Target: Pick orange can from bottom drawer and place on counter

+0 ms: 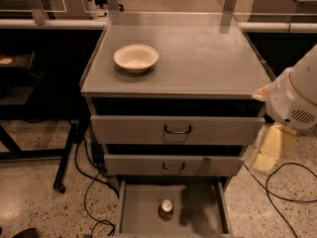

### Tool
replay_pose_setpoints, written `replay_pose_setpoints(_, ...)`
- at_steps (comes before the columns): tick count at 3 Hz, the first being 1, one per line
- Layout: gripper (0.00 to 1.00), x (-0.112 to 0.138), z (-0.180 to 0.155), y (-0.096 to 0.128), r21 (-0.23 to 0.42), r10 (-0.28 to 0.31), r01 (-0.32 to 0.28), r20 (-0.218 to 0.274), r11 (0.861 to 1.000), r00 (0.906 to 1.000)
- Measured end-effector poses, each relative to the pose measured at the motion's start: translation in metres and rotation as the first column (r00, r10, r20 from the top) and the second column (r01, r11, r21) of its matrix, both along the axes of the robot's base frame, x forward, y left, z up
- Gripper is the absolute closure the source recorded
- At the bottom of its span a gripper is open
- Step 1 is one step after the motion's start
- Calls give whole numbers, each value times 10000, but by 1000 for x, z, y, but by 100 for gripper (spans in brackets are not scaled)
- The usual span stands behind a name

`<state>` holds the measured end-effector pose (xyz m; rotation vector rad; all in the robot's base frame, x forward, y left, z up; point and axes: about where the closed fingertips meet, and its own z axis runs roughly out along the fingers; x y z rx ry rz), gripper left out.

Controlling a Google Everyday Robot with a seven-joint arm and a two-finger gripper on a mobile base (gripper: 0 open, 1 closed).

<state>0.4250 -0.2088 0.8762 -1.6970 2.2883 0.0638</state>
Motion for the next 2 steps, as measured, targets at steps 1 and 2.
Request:
replay_pose_setpoints(1,0,-9,-27,5,194,29,-22,-381,9998,9993)
replay_pose_setpoints(2,0,-23,-101,9,612,100,-21,-1301,9981,9915)
